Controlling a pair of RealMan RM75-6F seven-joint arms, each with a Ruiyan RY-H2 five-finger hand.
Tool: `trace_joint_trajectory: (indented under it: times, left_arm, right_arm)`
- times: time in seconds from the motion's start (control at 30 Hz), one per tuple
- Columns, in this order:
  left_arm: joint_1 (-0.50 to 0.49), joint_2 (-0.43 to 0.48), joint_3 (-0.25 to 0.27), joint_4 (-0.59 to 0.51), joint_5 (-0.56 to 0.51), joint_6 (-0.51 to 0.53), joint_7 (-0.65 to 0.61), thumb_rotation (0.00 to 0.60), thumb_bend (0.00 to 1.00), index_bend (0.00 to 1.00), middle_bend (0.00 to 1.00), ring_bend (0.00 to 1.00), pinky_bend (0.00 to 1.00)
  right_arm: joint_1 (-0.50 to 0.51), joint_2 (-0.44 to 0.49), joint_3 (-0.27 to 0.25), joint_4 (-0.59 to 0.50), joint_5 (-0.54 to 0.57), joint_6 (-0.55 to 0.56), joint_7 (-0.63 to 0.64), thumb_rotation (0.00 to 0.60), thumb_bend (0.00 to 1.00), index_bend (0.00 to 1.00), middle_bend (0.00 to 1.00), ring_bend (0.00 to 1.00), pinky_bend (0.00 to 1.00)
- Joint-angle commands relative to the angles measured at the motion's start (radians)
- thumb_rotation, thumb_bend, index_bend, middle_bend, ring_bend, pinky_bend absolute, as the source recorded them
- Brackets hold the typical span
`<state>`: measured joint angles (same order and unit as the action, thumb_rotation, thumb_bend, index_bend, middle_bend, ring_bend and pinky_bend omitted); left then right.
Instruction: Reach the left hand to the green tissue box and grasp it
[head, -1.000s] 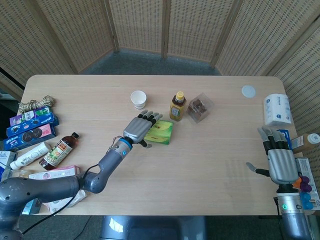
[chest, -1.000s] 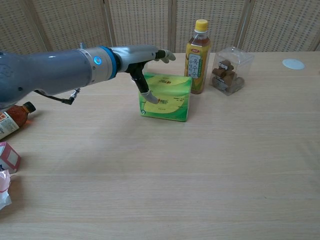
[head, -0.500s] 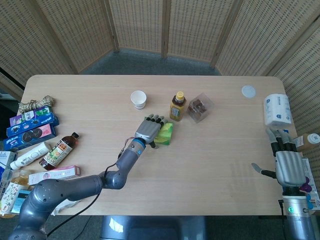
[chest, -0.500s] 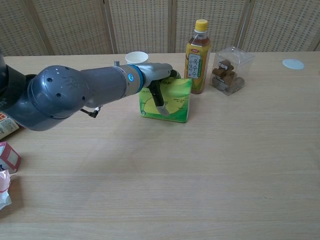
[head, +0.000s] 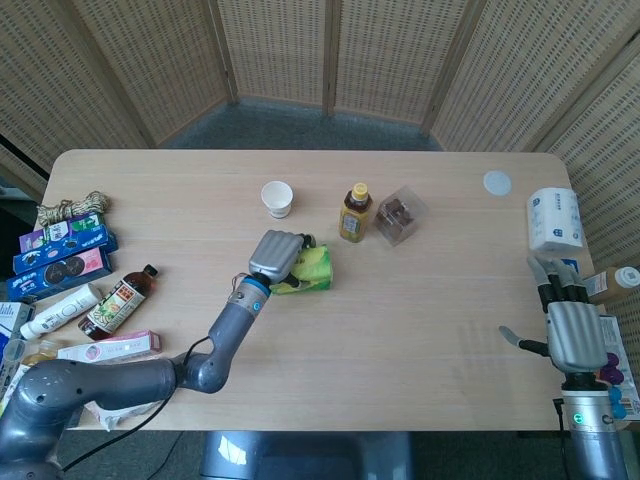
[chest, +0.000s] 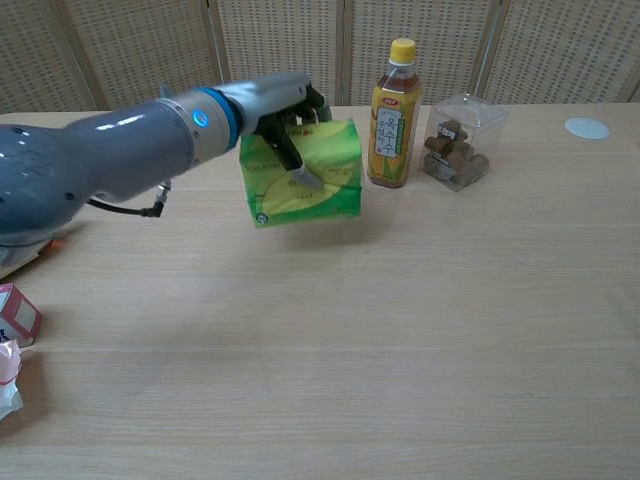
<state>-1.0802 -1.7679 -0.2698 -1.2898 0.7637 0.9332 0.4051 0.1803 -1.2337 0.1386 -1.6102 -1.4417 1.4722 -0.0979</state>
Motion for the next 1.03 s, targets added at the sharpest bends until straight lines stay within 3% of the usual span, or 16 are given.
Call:
trace_joint_trajectory:
  times: [0.03, 0.3, 0.6, 0.8, 1.03]
  left_arm:
    - [0.094, 0.135, -0.014, -0.193, 0.111, 0.126, -0.060, 0.600, 0.34, 0.73, 0.81, 0.80, 0.78]
    - [0.225, 0.282, 0.009, -0.404, 0.345, 0.364, -0.074, 0.600, 0.33, 0.73, 0.80, 0.79, 0.77]
    - [0.300, 0.370, -0.059, -0.495, 0.521, 0.540, -0.140, 0.600, 0.33, 0.74, 0.80, 0.79, 0.76]
    - [0.313, 0.393, -0.100, -0.540, 0.557, 0.579, -0.122, 0.600, 0.32, 0.75, 0.80, 0.79, 0.75]
    - [0.332, 0.400, -0.106, -0.561, 0.559, 0.578, -0.112, 0.600, 0.32, 0.75, 0.80, 0.79, 0.75]
  right_arm:
    - [0.006, -0.006, 0.000, 0.006, -0.003, -0.006, -0.001, 0.524, 0.05, 0.00, 0.00, 0.00, 0.00]
    - [0.025, -0.025, 0.004, 0.034, -0.004, -0.029, -0.007, 0.527, 0.06, 0.00, 0.00, 0.00, 0.00]
    - [0.036, -0.051, 0.003, 0.044, -0.023, -0.027, 0.002, 0.520, 0.05, 0.00, 0.00, 0.00, 0.00]
    - [0.034, -0.058, 0.004, 0.048, -0.032, -0.014, 0.018, 0.522, 0.05, 0.00, 0.00, 0.00, 0.00]
    - [0.024, -0.055, -0.002, 0.043, -0.041, 0.002, 0.024, 0.526, 0.05, 0.00, 0.00, 0.00, 0.00]
